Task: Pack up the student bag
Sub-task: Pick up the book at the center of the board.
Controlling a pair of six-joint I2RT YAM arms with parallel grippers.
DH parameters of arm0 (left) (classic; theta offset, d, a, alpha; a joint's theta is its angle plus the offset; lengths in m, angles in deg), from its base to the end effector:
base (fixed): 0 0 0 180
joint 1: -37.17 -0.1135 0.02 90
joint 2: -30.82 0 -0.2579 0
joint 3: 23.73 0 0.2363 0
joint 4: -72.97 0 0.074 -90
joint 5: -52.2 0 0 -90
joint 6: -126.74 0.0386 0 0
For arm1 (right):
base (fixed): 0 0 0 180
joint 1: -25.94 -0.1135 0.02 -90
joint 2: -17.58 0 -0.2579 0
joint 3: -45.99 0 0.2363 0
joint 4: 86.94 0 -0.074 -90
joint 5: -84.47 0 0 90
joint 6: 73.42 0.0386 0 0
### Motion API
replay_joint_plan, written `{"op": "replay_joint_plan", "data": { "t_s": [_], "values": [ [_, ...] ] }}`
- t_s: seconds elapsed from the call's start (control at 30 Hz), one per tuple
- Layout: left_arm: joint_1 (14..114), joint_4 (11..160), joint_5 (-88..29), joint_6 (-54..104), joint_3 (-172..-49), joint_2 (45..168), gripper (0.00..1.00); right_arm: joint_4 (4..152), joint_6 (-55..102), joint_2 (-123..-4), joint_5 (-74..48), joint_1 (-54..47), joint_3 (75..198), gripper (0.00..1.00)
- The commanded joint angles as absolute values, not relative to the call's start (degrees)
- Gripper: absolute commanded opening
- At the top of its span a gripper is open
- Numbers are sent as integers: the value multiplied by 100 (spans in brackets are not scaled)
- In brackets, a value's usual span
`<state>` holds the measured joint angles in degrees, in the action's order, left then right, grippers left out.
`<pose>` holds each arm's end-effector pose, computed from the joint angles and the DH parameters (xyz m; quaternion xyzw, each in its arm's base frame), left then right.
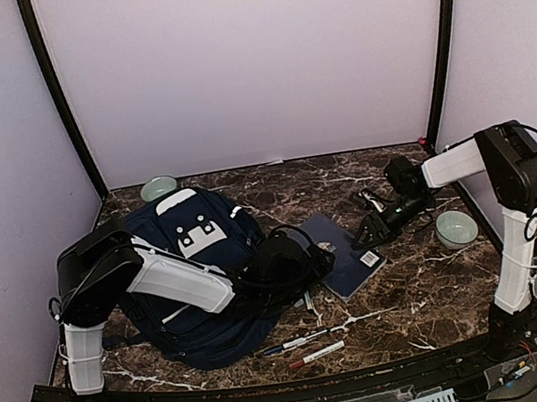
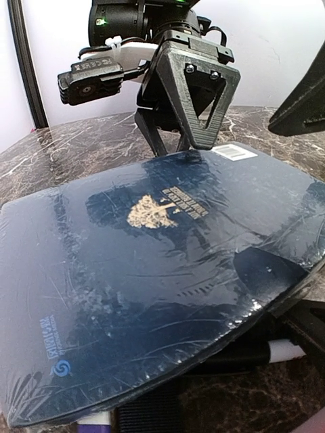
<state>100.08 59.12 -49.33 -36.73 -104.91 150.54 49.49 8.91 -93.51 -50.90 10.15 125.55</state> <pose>0.2046 -0.3831 0.1435 -0.1311 0.8291 -0.4670 0.2780 0.3199 0.1190 0.1328 -0.2350 0.8856 0.3899 0.0923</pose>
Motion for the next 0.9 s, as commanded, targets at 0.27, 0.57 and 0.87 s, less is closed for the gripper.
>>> {"op": "replay_joint_plan", "data": {
  "t_s": [0.27, 0.57, 0.87],
  "values": [
    [10088, 6650, -4997, -4368, -10875, 14907, 86, 4681, 875, -9653, -5070, 890, 12414, 59],
    [10063, 6904, -5239, -5125, -10626, 15093, 88, 4668, 866, -9730, -5132, 896, 12419, 59],
    [9925, 5130, -4932, -4533, -10719, 15597, 82, 4627, 858, -9939, -5156, 886, 12447, 58]
  ]
}}
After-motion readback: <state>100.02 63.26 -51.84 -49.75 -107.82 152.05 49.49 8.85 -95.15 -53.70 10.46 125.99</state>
